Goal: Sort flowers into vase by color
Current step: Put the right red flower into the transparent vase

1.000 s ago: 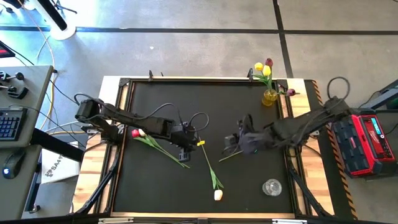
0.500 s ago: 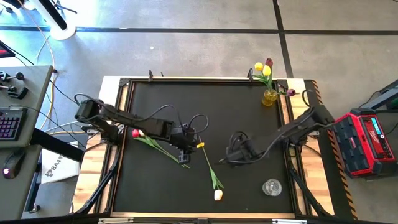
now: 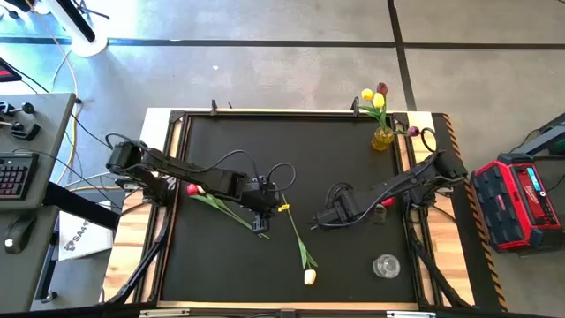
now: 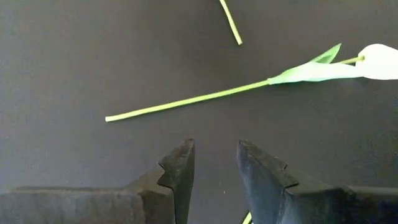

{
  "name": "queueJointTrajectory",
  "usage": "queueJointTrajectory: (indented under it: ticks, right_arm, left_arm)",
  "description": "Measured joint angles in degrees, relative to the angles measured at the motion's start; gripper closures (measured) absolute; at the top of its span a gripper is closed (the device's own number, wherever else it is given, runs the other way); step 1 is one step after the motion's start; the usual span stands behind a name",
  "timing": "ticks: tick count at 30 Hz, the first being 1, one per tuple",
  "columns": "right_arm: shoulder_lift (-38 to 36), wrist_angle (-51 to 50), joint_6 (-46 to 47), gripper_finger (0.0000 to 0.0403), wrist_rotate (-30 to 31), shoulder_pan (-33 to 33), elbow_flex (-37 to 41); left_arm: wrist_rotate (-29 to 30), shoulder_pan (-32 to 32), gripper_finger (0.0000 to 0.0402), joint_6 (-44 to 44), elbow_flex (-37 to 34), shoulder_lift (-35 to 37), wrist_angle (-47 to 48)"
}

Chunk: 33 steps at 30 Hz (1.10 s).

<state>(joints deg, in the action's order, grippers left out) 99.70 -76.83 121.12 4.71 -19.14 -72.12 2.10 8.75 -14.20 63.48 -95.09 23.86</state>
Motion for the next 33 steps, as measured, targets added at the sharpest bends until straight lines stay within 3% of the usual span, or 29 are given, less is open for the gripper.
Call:
queueJointTrajectory:
  ticks: [4, 12, 23, 27, 33]
  right_arm:
    - [-0.72, 0.46, 6.31, 0.0284, 0.13, 0.6, 4.45]
    - [-2.62, 22.56, 14.73, 0.0263, -0.31, 4.57, 17.16]
    - [-2.7, 20.11, 13.09, 0.0263, -1.08, 9.29, 19.81]
    - [-2.67, 19.69, 10.27, 0.0278, 1.59, 9.91, 19.85]
    - [-2.36, 22.32, 6.01, 0.0334, 4.29, 10.15, 21.28]
  left_arm:
    - [0.01, -0.02, 0.0291, 0.81, 0.0, 0.0, 2.07]
    - [0.04, -0.12, 0.0291, 2.18, 0.0, 0.01, 4.02]
    - [0.01, -1.39, 0.0291, 3.96, 0.0, 0.02, 5.6]
    - [0.08, -2.42, 0.0291, 4.04, 0.0, 0.04, 6.04]
    - [0.05, -4.29, 0.0291, 6.83, 0.0, 0.07, 5.78]
